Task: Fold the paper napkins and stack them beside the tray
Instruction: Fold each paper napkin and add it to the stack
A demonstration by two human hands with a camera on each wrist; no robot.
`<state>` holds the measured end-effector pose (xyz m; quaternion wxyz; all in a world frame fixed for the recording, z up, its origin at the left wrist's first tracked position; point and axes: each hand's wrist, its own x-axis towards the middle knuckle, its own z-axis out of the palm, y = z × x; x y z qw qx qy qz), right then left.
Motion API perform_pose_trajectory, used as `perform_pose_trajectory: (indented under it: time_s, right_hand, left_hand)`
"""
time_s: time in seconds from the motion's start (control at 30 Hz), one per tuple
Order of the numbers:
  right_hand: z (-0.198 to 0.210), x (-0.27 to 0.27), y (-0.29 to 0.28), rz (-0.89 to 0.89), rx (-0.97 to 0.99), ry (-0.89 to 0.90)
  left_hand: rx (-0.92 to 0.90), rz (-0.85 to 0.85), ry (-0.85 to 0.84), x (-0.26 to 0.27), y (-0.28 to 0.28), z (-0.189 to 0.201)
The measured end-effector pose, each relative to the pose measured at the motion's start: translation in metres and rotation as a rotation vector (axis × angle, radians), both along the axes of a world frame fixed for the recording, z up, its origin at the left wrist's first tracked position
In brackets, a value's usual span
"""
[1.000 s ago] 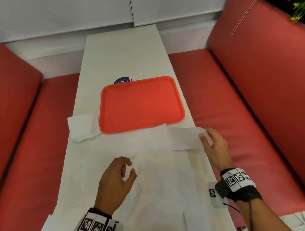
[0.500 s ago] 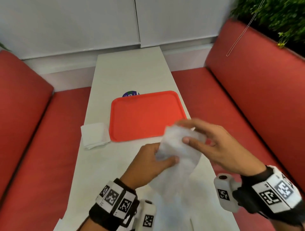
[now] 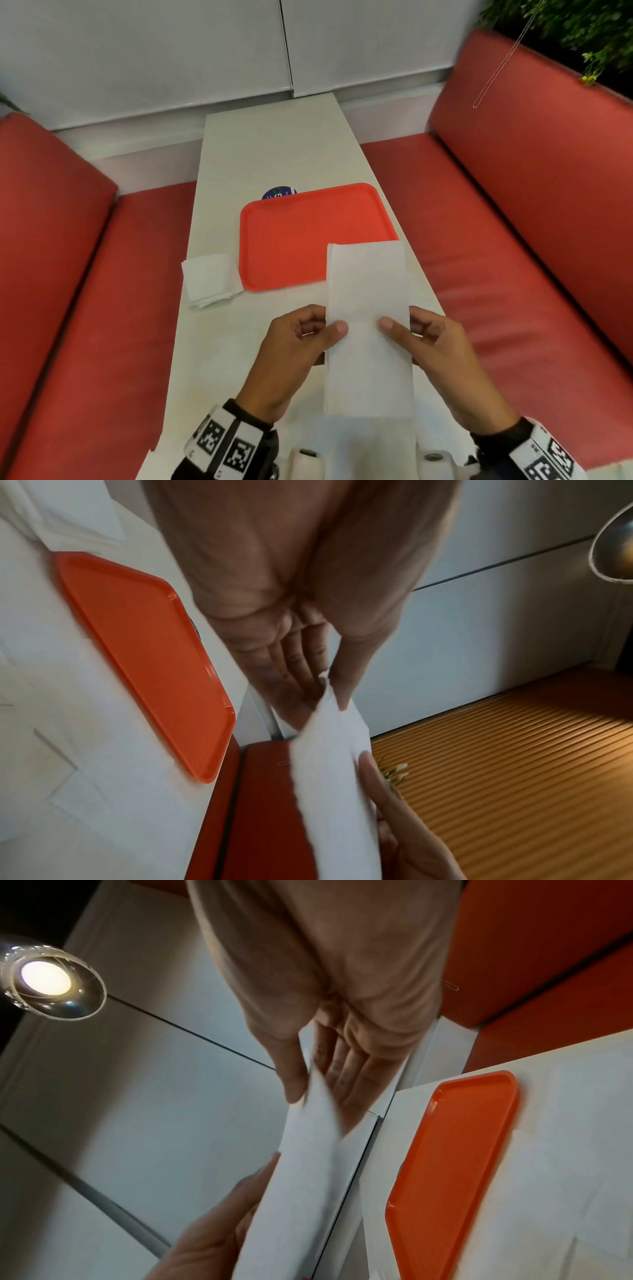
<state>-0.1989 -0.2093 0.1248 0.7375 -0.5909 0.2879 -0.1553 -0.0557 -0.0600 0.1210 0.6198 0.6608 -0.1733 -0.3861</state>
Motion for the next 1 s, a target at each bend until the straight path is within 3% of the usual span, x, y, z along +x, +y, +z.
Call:
perform_pose_trajectory:
  time_s: [0.2,0.4,0.6,0.7,0.87,1.0]
  right_hand:
    - [-0.006,-0.005,-0.001,-0.025,0.024,0.012]
    - [-0.011,-0.008,-0.001,-0.027,0.054,-0.045]
    - [-0.011,-0.011,-0.006,0.012,0.105,-0.094]
    - [-0.007,-0.013,-0.011,0.013,0.144,-0.098]
    - [0.006,-0.009,-0.010,0.045,-0.037,-0.099]
    - [-0.001,-0.002,-0.005,-0.010,-0.112,-0.080]
  left_hand:
    - [-0.031,-0.027,0.051,0.000,0.006,0.001]
    - [-0.073,0.030,-0.018,-0.003,0.010,0.000]
    - [-0.137,-0.072,-0.274,-0.001,0.016,0.001]
    - [-0.127,-0.122,-0.306,0.002,0.019,0.003]
    - [-0.163,-0.109,-0.207,-0.001,0.019,0.009]
    - [-0.179,0.011,-0.011,0.001,0.014,0.011]
